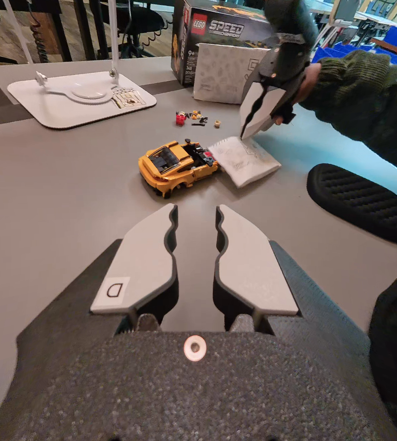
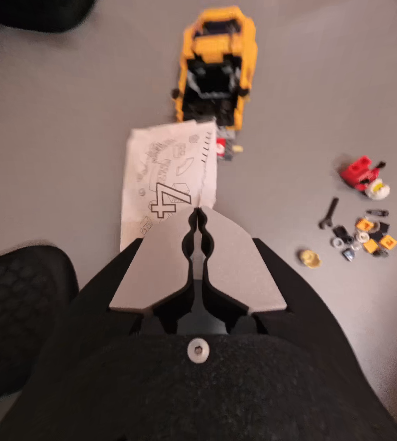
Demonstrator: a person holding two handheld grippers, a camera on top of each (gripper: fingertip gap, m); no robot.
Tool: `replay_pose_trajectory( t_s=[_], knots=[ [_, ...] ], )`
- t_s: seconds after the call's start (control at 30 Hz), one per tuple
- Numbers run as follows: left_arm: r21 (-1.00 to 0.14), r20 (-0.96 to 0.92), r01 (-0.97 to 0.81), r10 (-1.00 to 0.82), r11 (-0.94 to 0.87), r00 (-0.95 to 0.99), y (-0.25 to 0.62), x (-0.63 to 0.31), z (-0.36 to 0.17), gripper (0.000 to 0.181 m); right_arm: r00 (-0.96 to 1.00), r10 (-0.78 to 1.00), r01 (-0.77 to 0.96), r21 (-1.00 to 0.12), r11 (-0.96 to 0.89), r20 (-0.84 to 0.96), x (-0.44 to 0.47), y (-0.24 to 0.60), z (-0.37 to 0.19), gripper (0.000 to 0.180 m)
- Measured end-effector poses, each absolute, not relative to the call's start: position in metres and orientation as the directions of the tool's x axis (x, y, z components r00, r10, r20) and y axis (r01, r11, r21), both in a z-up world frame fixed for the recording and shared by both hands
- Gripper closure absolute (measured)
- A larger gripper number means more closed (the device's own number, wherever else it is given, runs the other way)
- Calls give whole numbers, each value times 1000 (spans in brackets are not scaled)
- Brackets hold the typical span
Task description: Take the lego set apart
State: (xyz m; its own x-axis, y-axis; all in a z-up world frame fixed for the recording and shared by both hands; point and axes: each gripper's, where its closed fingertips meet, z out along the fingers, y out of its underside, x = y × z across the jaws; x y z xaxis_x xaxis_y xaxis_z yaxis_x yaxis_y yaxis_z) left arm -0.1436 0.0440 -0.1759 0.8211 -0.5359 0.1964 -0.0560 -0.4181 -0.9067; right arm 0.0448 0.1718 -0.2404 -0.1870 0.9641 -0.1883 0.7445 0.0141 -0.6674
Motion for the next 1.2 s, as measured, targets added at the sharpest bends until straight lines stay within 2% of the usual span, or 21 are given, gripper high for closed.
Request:
replay_pose_trajectory(
  t_s=[0.03, 0.2, 0.33, 0.4, 0.53, 0.6, 0.7, 0.77, 0.87, 0.97, 1.03, 1.1, 1.17, 1.2],
  knots=[
    [-905, 209, -51, -545, -423, 812, 45, -141, -177, 152, -198, 970, 716, -696, 45, -141, 43, 161, -232, 180],
    [-893, 273, -64, -648, -446, 711, 50, -104, -181, 148, -215, 961, 602, -751, 271, 174, 35, 101, -192, 180],
    [-891, 283, -160, -797, -424, 533, 43, -62, -187, 129, -258, 852, 569, -642, 514, 455, 26, 63, -179, 180],
    [-889, 268, -229, -857, -396, 440, 32, -47, -190, 138, -288, 806, 574, -580, 577, 517, 21, 48, -180, 180],
    [-859, 81, -431, -903, -278, 421, 28, -48, -214, 174, -330, 742, 579, -496, 648, 584, 14, 34, -191, 180],
    [-863, 53, -434, -901, -258, 430, 28, -48, -217, 181, -324, 745, 561, -516, 648, 584, 9, 27, -192, 177],
    [-867, 14, -439, -893, -234, 449, 29, -51, -217, 181, -234, 747, 565, -539, 625, 622, 6, 37, -184, 166],
    [-869, 7, -439, -893, -229, 451, 29, -54, -217, 181, -166, 807, 572, -611, 547, 567, 14, 44, -177, 155],
    [-879, 26, -417, -896, -232, 443, 25, -58, -217, 181, -103, 940, 531, -781, 329, 325, 35, 46, -170, 144],
    [-883, 25, -414, -905, -219, 425, 24, -60, -216, 181, -46, 976, 551, -810, 201, 211, 53, 69, -190, 137],
    [-885, 28, -414, -910, -215, 413, 25, -60, -216, 181, -75, 992, 552, -824, 127, 102, 53, 71, -209, 143],
    [-883, 25, -415, -906, -218, 423, 28, -62, -216, 181, -163, 986, 535, -837, 115, 32, 43, 57, -219, 157],
    [-884, 25, -416, -909, -215, 417, 27, -59, -217, 181, -221, 973, 513, -841, 170, 61, 26, 44, -222, 180],
    [-884, 19, -418, -910, -209, 415, 27, -57, -216, 181, -239, 967, 495, -846, 199, 87, 17, 39, -221, 180]
  ],
)
